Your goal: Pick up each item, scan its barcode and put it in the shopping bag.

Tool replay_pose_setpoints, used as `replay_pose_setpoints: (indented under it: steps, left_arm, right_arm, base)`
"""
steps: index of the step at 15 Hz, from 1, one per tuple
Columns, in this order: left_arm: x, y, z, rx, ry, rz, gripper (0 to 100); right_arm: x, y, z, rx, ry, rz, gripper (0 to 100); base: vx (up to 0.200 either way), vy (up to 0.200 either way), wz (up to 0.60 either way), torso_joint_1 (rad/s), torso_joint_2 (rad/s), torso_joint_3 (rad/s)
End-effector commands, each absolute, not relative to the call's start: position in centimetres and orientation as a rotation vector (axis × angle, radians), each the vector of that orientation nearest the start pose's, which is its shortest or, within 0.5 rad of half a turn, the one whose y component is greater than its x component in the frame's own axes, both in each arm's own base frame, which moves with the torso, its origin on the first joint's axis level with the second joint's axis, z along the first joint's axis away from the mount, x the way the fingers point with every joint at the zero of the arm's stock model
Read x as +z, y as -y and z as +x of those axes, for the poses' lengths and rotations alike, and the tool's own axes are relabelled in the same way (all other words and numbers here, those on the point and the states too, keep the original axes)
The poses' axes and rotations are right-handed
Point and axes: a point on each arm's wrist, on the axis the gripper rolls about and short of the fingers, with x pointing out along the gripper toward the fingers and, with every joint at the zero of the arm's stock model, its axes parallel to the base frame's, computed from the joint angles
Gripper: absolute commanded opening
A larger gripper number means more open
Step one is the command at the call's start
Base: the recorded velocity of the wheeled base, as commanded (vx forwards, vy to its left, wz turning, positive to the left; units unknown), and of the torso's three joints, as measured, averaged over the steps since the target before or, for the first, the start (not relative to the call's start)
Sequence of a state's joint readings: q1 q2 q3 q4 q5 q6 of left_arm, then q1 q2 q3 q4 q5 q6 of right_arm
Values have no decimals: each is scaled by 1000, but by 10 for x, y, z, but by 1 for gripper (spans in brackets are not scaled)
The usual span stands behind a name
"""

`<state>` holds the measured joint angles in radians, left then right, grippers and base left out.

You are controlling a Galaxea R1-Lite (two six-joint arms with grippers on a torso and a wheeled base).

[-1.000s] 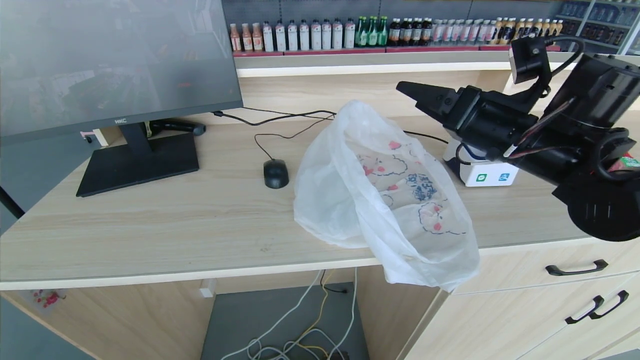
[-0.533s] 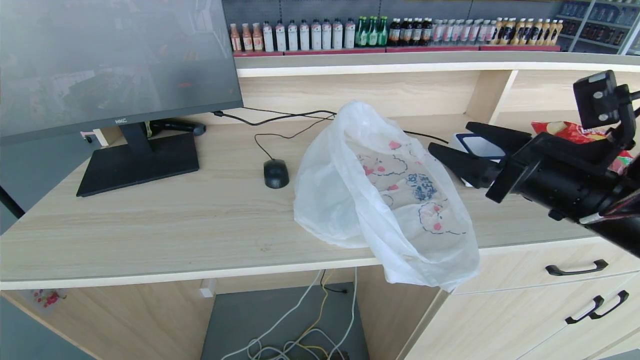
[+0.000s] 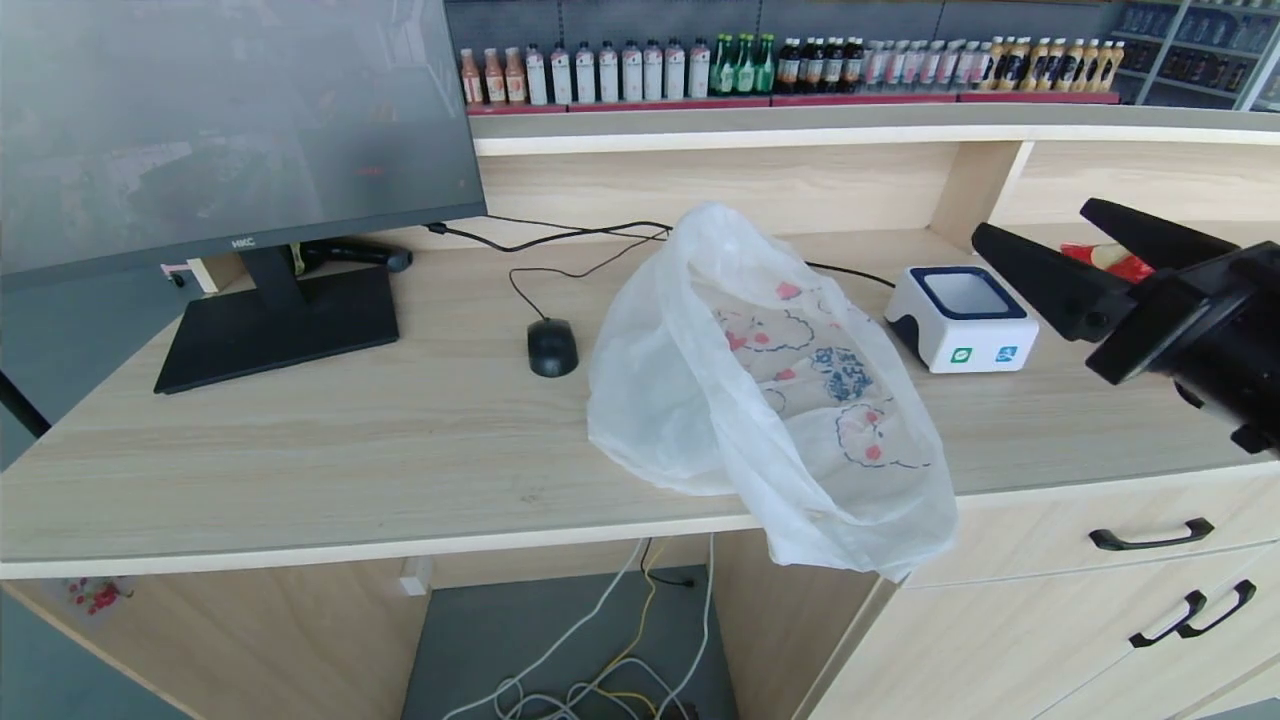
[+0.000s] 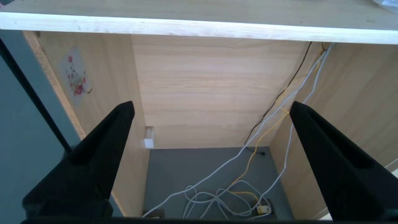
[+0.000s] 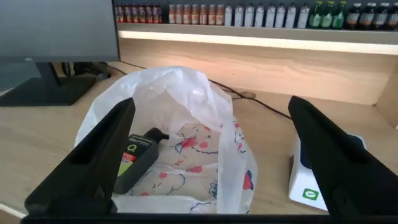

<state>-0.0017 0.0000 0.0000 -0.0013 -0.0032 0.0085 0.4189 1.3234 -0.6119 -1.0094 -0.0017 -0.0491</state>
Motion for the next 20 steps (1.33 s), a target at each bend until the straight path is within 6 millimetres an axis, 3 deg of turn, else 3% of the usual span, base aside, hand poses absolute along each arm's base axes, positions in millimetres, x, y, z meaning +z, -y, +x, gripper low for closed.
replay_pose_setpoints:
  steps: [1, 3, 4, 6, 9, 11, 15, 20]
  left_arm:
    - [76, 0, -23, -3, 2, 8, 100]
    - [76, 0, -23, -5, 2, 8, 100]
    - [76, 0, -23, -5, 2, 8, 100]
    - [76, 0, -23, -5, 2, 8, 100]
    - [76, 0, -23, -5, 2, 6, 100]
    - [76, 0, -23, -5, 2, 6, 100]
    - [76, 0, -23, -3, 2, 2, 100]
    - [76, 0, -23, -2, 2, -9, 100]
  right_arm:
    - [243, -98, 230, 354, 181, 64, 100]
    - [242, -112, 212, 444, 209, 149, 100]
    - [230, -109, 206, 442, 173, 130, 100]
    - [231, -111, 210, 443, 224, 118, 100]
    - [198, -92, 215, 372, 119, 76, 100]
    - [196, -87, 215, 381, 124, 18, 100]
    - [204, -90, 224, 379, 160, -23, 100]
    - [201, -91, 226, 407, 162, -83, 100]
  base:
    - [0, 0, 0, 0, 0, 0]
    - [0, 0, 0, 0, 0, 0]
    - [0, 0, 0, 0, 0, 0]
    - [0, 0, 0, 0, 0, 0]
    - [-67, 0, 0, 1, 2, 1]
    - [-200, 0, 0, 19, 2, 5]
    - [0, 0, 0, 0, 0, 0]
    - [0, -200, 0, 4, 7, 0]
